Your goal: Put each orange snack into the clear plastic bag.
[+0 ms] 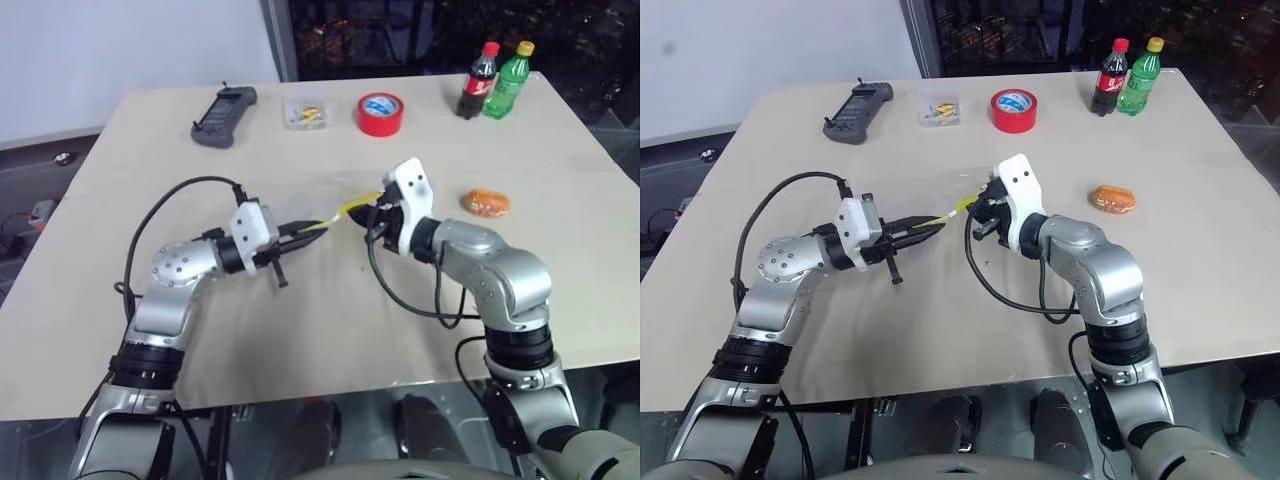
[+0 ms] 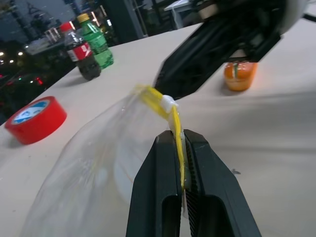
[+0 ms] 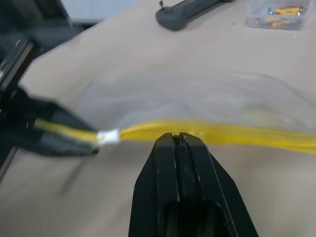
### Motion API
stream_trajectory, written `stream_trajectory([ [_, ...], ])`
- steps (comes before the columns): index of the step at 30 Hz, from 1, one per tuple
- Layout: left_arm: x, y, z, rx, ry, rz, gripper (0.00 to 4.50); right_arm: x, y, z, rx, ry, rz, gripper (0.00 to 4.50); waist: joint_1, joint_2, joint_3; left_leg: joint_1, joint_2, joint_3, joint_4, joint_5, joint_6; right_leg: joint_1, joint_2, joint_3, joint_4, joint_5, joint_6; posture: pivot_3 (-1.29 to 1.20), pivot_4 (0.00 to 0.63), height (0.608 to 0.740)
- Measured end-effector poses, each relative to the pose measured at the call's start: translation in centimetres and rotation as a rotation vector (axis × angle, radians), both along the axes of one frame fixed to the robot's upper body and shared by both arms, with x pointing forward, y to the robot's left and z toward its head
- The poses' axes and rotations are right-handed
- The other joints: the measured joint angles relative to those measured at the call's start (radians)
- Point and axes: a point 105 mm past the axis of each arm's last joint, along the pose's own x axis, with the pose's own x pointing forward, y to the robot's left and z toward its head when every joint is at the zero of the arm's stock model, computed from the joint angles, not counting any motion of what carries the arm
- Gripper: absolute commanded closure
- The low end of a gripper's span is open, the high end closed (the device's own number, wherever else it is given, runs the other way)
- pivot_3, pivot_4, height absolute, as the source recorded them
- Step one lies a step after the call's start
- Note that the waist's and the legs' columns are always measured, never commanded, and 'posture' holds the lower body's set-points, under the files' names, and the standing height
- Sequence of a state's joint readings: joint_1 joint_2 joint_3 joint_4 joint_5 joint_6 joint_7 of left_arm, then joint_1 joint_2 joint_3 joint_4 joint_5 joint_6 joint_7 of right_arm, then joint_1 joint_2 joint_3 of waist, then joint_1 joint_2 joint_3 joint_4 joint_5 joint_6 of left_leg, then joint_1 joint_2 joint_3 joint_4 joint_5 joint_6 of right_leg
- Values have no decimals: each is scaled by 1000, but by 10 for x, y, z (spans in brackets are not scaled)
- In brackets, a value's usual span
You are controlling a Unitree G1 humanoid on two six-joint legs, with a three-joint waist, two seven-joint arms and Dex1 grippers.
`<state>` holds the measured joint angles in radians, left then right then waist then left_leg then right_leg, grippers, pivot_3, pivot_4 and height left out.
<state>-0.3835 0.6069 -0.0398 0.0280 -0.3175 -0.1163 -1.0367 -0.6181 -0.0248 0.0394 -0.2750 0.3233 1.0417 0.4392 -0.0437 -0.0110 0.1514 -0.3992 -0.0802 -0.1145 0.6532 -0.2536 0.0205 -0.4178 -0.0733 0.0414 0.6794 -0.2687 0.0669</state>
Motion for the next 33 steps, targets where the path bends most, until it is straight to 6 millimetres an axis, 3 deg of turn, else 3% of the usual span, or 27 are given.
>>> stream_trajectory([
  [5,-5,0,-3,20,8,-25,4500,4,5,0,183,108,7,4485,0,0,0,0,0,0,0,0,0,0,0,0,0,0,0,0,150,740],
  [10,-8,0,-4,20,20,-51,4500,5,4,1,227,134,6,4485,0,0,0,0,0,0,0,0,0,0,0,0,0,0,0,0,150,740],
  [14,-14,-2,-4,24,27,-107,4500,24,9,-30,103,149,-99,4485,-8,0,0,1,0,1,0,0,0,0,1,0,0,0,0,0,150,740],
  [17,-17,0,-5,57,17,-131,4500,40,-6,-57,-240,-44,-189,4485,-11,0,0,0,-1,0,0,0,0,-1,0,0,-1,0,0,0,150,740],
  [22,-11,7,-8,87,8,-117,4500,43,-26,-51,-453,-328,-187,4485,-14,0,0,0,-1,0,0,0,0,0,0,0,-1,0,0,0,150,740],
  [23,-11,7,-8,89,6,-116,4500,43,-26,-50,-457,-338,-184,4485,-14,0,0,0,0,0,0,0,0,0,1,0,-1,0,0,0,150,740],
  [29,5,10,-11,126,-67,-74,4500,31,-19,-45,-824,-859,-47,4485,-22,0,0,1,0,1,0,0,0,0,1,0,0,0,0,0,150,740],
  [32,6,8,-13,121,-71,-74,4500,33,-15,-50,-935,-1000,-18,3756,-21,0,0,1,0,1,0,0,0,0,1,0,0,0,0,0,150,740],
  [33,7,7,-12,116,-74,-70,4500,35,-15,-51,-971,-1046,-16,3242,-20,0,0,1,0,1,0,0,0,0,1,0,0,0,0,0,150,740],
])
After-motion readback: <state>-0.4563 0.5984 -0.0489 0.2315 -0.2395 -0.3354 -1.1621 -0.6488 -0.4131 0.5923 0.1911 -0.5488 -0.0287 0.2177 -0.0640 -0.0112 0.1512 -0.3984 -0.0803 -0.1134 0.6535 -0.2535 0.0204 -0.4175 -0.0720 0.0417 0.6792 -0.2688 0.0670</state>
